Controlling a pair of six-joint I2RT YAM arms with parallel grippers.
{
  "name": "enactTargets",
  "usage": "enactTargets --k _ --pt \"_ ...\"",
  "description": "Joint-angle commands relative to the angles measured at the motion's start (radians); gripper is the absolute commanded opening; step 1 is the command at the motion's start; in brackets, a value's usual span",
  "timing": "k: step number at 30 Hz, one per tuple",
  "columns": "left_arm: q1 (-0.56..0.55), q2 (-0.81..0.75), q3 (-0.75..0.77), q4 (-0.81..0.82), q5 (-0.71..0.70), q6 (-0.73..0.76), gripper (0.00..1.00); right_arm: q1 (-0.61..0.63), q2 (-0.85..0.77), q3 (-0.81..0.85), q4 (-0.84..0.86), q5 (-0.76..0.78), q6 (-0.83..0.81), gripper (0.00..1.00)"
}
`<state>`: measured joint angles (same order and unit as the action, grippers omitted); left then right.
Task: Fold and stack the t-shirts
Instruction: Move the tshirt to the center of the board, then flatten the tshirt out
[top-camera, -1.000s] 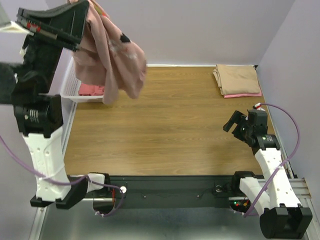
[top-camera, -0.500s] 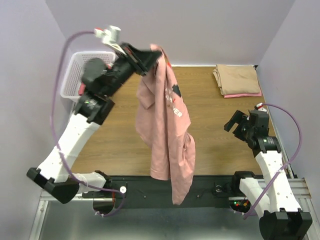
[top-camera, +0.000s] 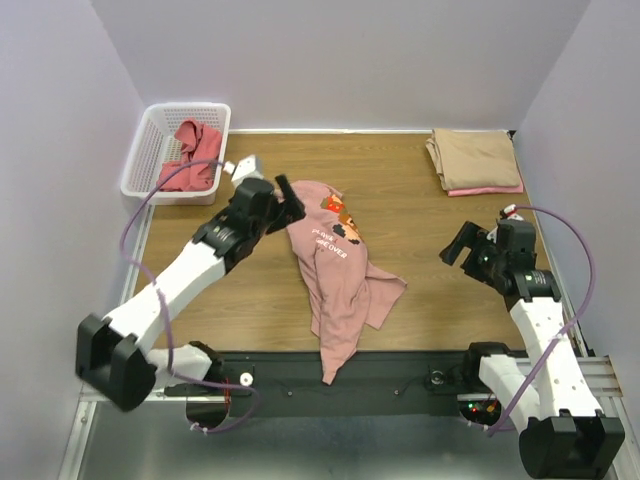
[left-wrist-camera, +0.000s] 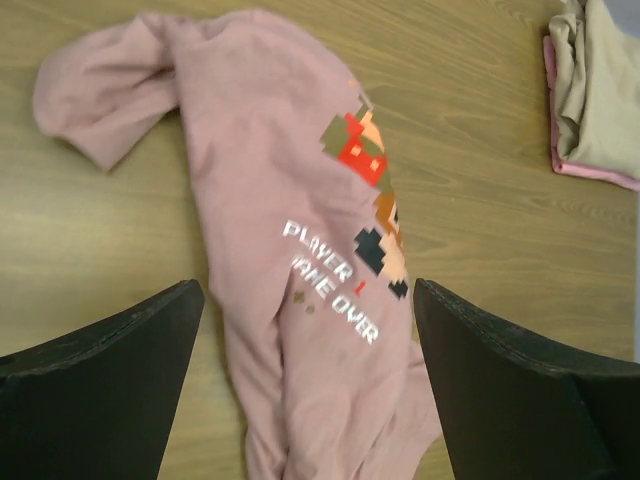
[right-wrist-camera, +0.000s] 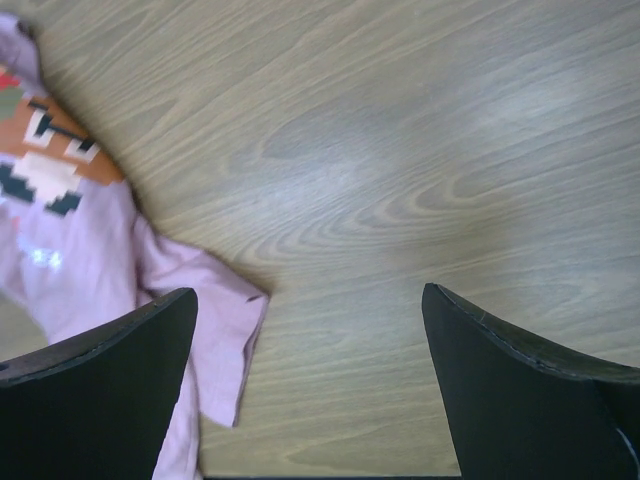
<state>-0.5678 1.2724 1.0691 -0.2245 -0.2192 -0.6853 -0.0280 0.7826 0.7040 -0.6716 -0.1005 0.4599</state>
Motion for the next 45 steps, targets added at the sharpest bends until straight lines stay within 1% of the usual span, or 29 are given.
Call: enactTargets --k 1,3,4,5,6,7,8,9,12,13,15,16,17,20,21,25,28,29,32,33,34,35,37,38,40,41,42,43,45 --pt "-0.001 -0.217 -0.179 0.008 -0.019 -0.106 0.99 0.058 0.010 -0.023 0.069 -0.156 -0.001 1.00" --pt "-0.024 -0.310 -0.265 0.010 0.047 -0.134 0.99 0.135 0.033 -0.038 0.092 -0.133 0.026 1.00" --pt "-0.041 -0.335 -0.340 0.011 0.066 -0.154 0.99 0.182 0.058 -0.047 0.118 -0.092 0.043 1.00" --pt "-0.065 -0.375 -0.374 0.011 0.099 -0.174 0.99 0.300 0.082 -0.049 0.131 -0.059 0.089 1.00" --pt "-0.088 -0.389 -0.405 0.010 0.118 -0.187 0.99 0.363 0.111 -0.049 0.159 -0.020 0.114 1.00" --pt "-0.149 -0.401 -0.452 0.011 0.133 -0.218 0.99 0.422 0.182 -0.041 0.171 0.067 0.131 1.00" --pt "-0.180 -0.419 -0.468 -0.004 0.153 -0.236 0.99 0.516 0.214 -0.032 0.176 0.094 0.160 1.00" --pt "-0.260 -0.429 -0.495 -0.010 0.156 -0.258 0.99 0.546 0.274 -0.020 0.176 0.172 0.170 1.00" --pt "-0.395 -0.470 -0.543 -0.026 0.155 -0.354 0.99 0.573 0.329 -0.009 0.181 0.205 0.178 0.99" --pt "-0.479 -0.478 -0.555 -0.027 0.153 -0.402 0.98 0.573 0.352 -0.011 0.181 0.226 0.178 0.96" --pt "-0.570 -0.476 -0.593 -0.019 0.171 -0.457 0.98 0.573 0.366 -0.017 0.184 0.239 0.180 0.92" --pt "-0.610 -0.469 -0.603 -0.016 0.176 -0.482 0.98 0.573 0.382 -0.020 0.187 0.236 0.180 0.92" --pt "-0.704 -0.443 -0.609 -0.007 0.178 -0.532 0.98 0.573 0.388 -0.023 0.191 0.229 0.181 0.92" --pt "-0.829 -0.374 -0.612 0.030 0.182 -0.585 0.98 0.573 0.405 -0.040 0.221 0.229 0.194 0.92" --pt "-0.887 -0.314 -0.595 0.028 0.182 -0.594 0.98 0.573 0.420 -0.043 0.228 0.234 0.198 0.92" --pt "-0.939 -0.177 -0.577 0.031 0.175 -0.617 0.95 0.574 0.457 -0.051 0.267 0.200 0.203 0.92" --pt "-0.939 -0.087 -0.545 0.034 0.165 -0.599 0.88 0.574 0.475 -0.052 0.282 0.186 0.194 0.91" --pt "-0.940 -0.068 -0.532 0.036 0.162 -0.591 0.84 0.573 0.477 -0.054 0.285 0.191 0.189 0.91" --pt "-0.949 -0.004 -0.492 0.034 0.155 -0.568 0.80 0.573 0.488 -0.058 0.293 0.219 0.186 0.91" --pt "-0.949 0.024 -0.485 0.034 0.149 -0.566 0.75 0.574 0.491 -0.060 0.296 0.228 0.187 0.91" --pt "-0.949 0.036 -0.476 0.034 0.149 -0.566 0.67 0.573 0.497 -0.061 0.299 0.229 0.189 0.90" --pt "-0.949 0.048 -0.468 0.024 0.146 -0.560 0.54 0.573 0.507 -0.063 0.300 0.231 0.191 0.90" --pt "-0.949 0.073 -0.449 -0.007 0.139 -0.565 0.38 0.573 0.521 -0.064 0.306 0.235 0.191 0.91" --pt "-0.951 0.080 -0.445 -0.050 0.130 -0.588 0.23 0.573 0.526 -0.063 0.308 0.240 0.191 0.91" --pt "-0.951 0.076 -0.437 -0.100 0.094 -0.623 0.17 0.573 0.537 -0.060 0.311 0.242 0.191 0.90" --pt "-0.951 0.071 -0.434 -0.151 0.074 -0.641 0.10 0.573 0.546 -0.060 0.313 0.240 0.189 0.89" --pt "-0.951 0.056 -0.432 -0.170 0.039 -0.680 0.07 0.574 0.549 -0.061 0.314 0.240 0.189 0.89" --pt "-0.951 0.047 -0.423 -0.189 0.018 -0.695 0.02 0.573 0.552 -0.063 0.316 0.242 0.189 0.89" --pt "-0.951 0.018 -0.402 -0.243 -0.037 -0.714 0.00 0.573 0.555 -0.066 0.319 0.251 0.186 0.87"
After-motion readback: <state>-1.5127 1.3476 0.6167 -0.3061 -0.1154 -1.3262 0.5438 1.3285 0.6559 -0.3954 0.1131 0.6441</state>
